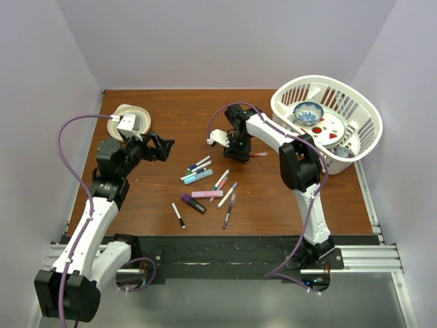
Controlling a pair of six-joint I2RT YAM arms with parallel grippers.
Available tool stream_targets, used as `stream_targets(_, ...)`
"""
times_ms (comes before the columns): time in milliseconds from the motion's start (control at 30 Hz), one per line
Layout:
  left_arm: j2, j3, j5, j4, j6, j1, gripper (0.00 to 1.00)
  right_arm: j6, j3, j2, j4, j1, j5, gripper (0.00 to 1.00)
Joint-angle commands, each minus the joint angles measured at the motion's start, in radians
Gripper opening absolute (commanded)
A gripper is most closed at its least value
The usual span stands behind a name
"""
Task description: Open the pen caps
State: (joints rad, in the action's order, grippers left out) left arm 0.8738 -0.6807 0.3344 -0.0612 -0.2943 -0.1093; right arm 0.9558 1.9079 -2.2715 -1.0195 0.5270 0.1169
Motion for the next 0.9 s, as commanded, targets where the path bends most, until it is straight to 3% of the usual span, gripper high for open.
stream_targets(0,-0.018,-0.036,-0.008,-0.023,0.023,-0.009,1.00,0.032,0.051,-0.006,-0.042,-0.009,-0.023,0.56)
stream_targets(133,-0.021,-0.036,-0.008,-0.023,0.024,-0.009,1.00,0.043,0.077,-0.040,-0.060,-0.012,-0.033,0.47)
stream_targets(167,-0.019,-0.034,-0.008,-0.023,0.024,-0.009,1.00,0.044,0.092,-0.060,-0.077,-0.010,-0.034,0.40)
stream_targets(333,-0.025,-0.036,0.002,-0.023,0.026,-0.010,1.00,0.044,0.083,-0.082,-0.091,-0.012,-0.034,0.22)
stream_targets(533,-0.018,-0.011,0.051,-0.066,-0.017,-0.015,1.00,-0.037,-0.023,-0.043,-0.004,-0.010,-0.043,0.00)
stream_targets(667,0.004,0.003,0.133,-0.092,-0.040,-0.016,1.00,-0.156,-0.099,0.010,0.112,-0.027,-0.022,0.00)
stream_targets(867,0.054,0.006,0.247,-0.120,-0.048,-0.016,1.00,-0.389,-0.156,0.177,0.211,-0.105,0.180,0.00)
